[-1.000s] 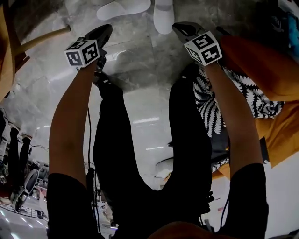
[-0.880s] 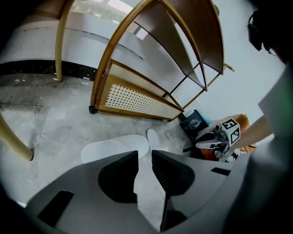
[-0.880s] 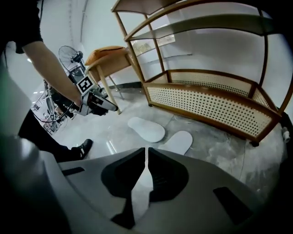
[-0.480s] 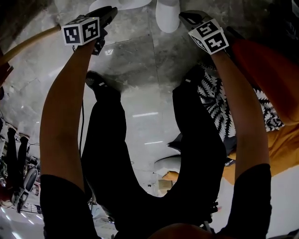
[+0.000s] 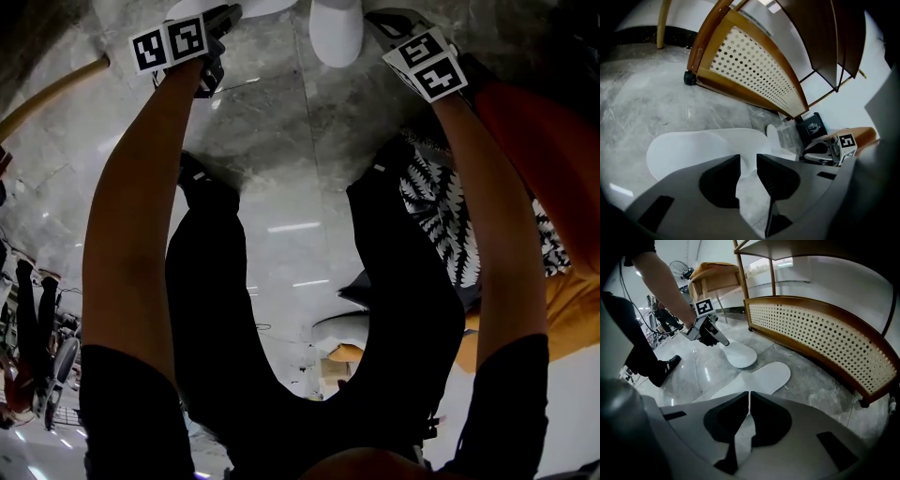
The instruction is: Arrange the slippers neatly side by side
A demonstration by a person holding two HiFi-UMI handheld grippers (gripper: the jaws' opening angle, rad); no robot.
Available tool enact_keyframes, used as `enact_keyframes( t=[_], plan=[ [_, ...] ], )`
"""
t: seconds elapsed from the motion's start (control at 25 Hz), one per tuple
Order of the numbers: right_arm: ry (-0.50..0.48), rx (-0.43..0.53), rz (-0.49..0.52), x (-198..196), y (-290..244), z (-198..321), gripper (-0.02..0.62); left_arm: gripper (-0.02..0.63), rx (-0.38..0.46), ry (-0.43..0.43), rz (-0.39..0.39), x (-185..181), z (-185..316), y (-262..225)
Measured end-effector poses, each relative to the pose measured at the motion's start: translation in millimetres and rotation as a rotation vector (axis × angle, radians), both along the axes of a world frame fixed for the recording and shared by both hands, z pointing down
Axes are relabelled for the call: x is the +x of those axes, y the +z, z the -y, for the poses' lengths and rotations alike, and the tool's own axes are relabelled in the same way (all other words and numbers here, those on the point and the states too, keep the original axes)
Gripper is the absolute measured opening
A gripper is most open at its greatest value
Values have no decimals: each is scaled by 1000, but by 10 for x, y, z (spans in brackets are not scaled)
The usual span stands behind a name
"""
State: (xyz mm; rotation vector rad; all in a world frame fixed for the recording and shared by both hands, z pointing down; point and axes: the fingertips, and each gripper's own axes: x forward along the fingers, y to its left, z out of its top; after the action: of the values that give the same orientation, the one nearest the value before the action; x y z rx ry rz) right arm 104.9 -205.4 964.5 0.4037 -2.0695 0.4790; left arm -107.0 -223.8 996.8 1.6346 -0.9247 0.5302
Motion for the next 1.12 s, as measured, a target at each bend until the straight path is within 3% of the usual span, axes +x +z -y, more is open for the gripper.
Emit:
enact_keyframes(
  t=[0.12, 0.2, 0.44, 0.56, 0.76, 0.92, 1.12],
  plan=[
    [-44, 15, -24, 86, 37, -24, 34, 115, -68, -60, -19, 53, -10, 114],
    [-70, 19, -32, 119, 42, -41, 34, 60, -99, -112, -27, 47, -8, 146],
    [-56, 5, -44, 230, 11, -84, 34, 25, -97, -199, -58, 25, -30, 53],
    [-60, 2, -41, 345, -77, -136, 34, 23, -93, -285, -96, 107, -21, -124],
    [-83, -9, -28, 202, -133, -198, 34, 21, -84, -641, -240, -104, -139, -342],
    [-100, -14, -18, 237, -367, -208, 34, 21, -71, -908, -337, 0, -296, -581],
    [25, -13, 121, 19, -610, -100, 34, 20, -35, -1193, -416, -4, -492, -596]
  ],
)
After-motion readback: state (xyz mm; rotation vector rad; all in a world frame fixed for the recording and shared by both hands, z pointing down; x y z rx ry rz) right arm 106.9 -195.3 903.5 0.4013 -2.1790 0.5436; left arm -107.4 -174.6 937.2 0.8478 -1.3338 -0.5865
